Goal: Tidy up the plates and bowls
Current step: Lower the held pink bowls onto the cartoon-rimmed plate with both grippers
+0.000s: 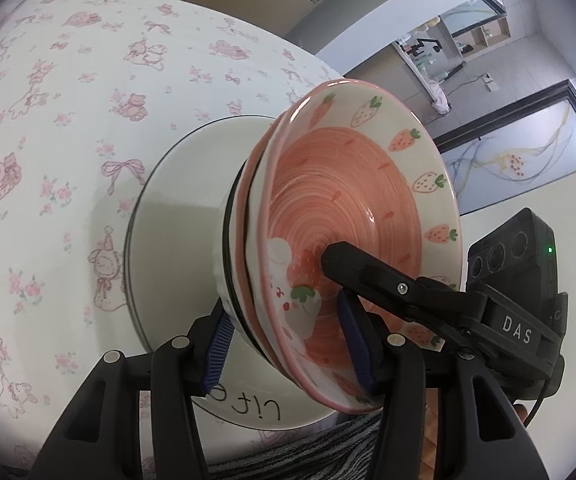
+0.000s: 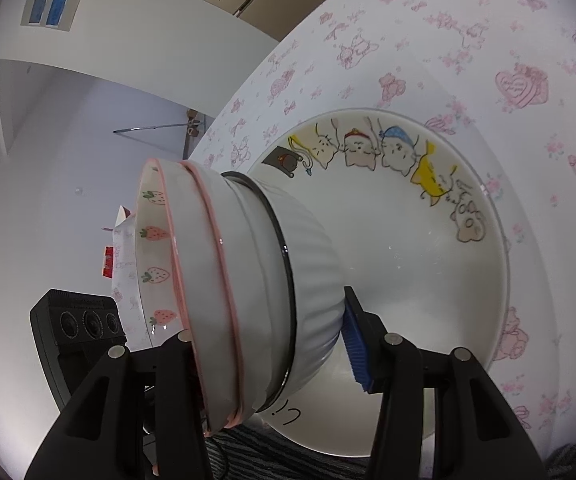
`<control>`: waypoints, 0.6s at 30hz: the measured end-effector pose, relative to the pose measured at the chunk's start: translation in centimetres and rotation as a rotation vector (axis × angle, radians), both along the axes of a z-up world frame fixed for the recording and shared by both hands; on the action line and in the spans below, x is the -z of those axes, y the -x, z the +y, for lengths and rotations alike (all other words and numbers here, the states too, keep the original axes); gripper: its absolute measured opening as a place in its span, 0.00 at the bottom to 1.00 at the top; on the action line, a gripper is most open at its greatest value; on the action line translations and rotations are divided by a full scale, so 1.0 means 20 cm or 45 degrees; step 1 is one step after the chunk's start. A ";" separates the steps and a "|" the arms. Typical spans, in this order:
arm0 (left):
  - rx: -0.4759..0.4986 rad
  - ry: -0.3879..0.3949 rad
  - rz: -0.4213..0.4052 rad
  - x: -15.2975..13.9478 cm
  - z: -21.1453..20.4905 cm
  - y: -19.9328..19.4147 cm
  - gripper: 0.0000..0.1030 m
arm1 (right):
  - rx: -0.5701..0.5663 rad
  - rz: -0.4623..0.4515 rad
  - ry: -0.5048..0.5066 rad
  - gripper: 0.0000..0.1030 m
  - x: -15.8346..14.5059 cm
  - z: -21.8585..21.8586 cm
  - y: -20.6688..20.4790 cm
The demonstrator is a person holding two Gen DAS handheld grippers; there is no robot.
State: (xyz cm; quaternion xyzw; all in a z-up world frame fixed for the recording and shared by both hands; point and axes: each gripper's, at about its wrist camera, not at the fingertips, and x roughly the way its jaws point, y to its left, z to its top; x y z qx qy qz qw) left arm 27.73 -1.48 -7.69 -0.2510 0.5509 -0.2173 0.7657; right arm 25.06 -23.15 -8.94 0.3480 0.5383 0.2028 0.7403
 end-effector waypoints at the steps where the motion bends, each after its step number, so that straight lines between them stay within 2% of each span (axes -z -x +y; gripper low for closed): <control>1: 0.001 0.001 -0.005 0.00 0.00 0.00 0.53 | 0.005 -0.001 -0.001 0.46 0.00 -0.01 0.00; 18: -0.001 -0.050 -0.025 0.00 -0.01 0.00 0.53 | -0.015 0.051 0.024 0.47 0.01 0.01 -0.04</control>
